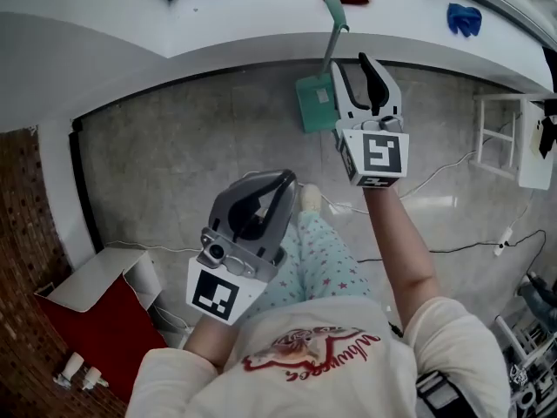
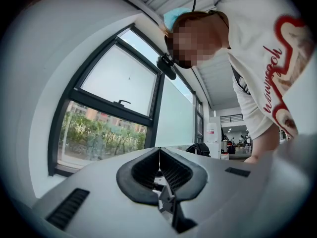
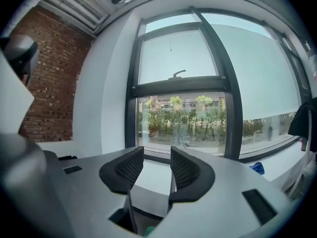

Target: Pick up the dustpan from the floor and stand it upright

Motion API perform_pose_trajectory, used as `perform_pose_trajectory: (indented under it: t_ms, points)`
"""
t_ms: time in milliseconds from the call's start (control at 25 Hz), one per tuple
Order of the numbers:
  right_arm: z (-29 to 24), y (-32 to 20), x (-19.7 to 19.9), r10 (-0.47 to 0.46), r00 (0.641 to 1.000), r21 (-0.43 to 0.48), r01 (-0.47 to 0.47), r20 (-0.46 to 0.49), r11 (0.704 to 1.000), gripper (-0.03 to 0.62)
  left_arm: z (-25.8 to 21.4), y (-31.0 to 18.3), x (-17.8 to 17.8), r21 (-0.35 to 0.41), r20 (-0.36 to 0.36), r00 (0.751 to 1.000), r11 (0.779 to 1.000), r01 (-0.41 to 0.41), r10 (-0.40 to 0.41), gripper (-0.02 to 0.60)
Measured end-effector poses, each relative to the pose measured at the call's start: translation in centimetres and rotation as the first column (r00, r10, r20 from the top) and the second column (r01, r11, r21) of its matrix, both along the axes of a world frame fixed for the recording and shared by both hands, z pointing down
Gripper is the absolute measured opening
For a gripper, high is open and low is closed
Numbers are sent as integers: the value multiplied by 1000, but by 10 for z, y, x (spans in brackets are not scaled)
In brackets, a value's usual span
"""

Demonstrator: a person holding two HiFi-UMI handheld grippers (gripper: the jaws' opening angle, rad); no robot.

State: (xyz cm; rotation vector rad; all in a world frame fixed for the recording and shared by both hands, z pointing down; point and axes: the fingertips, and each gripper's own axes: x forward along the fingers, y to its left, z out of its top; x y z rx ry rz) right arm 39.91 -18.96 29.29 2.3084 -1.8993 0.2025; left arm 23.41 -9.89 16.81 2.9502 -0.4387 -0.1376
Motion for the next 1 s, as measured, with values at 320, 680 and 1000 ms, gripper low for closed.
perform_pose_trajectory:
  t_ms: [320,680,1000]
  points:
    - [-90,61,-12,-11,1000,122,13,-10,992,29,-37,3,18,14,-60,998,1000,7,-6,20]
    - [-156,113,-37,-61,997,184,50,54,982,25,-59,37,30,-31,-70,997,998,-48,46,20]
    - [-198,178,-84,-76,997,217,71,17,974,25,-94,89,-20,10,-106,992,997,-73,73,20]
